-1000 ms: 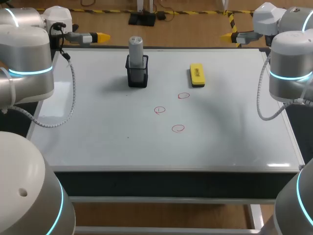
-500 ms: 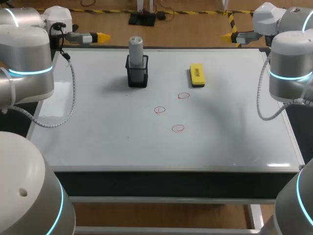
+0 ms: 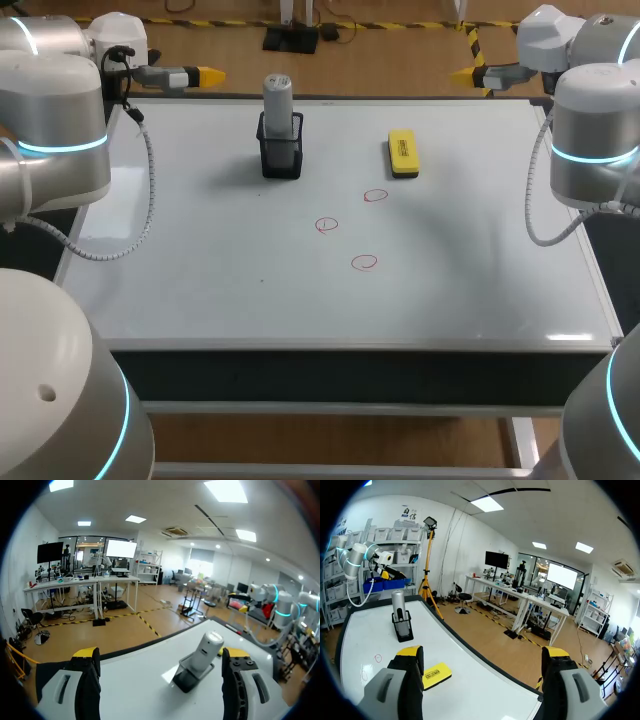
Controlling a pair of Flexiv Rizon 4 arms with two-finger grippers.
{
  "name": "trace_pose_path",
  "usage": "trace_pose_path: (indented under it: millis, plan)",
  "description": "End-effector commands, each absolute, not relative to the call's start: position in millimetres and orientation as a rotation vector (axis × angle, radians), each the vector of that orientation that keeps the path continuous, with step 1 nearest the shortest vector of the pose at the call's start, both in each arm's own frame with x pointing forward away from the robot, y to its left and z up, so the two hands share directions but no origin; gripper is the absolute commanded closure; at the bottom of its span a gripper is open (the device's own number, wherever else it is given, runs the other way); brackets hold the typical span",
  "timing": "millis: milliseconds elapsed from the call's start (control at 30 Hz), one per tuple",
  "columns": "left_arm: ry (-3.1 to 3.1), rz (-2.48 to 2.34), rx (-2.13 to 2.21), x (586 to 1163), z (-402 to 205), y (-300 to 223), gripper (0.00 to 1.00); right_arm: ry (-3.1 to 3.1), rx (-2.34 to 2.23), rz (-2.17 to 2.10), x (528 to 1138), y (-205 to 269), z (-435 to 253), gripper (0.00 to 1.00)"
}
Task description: Pick up the inspection probe, press it on each red-marked spot on the whiteboard one by one, put down the probe, pick up the eraser, and wipe off all the red marks.
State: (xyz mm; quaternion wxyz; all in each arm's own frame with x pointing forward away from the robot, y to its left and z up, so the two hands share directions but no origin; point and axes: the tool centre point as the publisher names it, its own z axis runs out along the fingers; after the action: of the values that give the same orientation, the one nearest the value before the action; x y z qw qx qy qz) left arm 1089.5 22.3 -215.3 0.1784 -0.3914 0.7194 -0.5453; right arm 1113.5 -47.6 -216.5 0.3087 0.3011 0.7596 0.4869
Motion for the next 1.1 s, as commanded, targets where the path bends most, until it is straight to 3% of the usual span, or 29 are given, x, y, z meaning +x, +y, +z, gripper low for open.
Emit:
trace_pose_path:
  millis: [33,867,1100]
  plan:
    - [2.034,-1.547,-1.106,1090.0,-216.2,22.6,0.00,2.010,0.794,1.290,1113.3,-49.0,-216.3,0.00]
    - [2.034,-1.547,-1.106,1090.0,-216.2,22.6,0.00,2.010,0.794,1.290,1113.3,-49.0,-216.3,0.00]
    - [2.225,-1.693,-0.807,1077.9,-226.7,-20.8,0.00,2.010,0.794,1.290,1113.3,-49.0,-216.3,0.00]
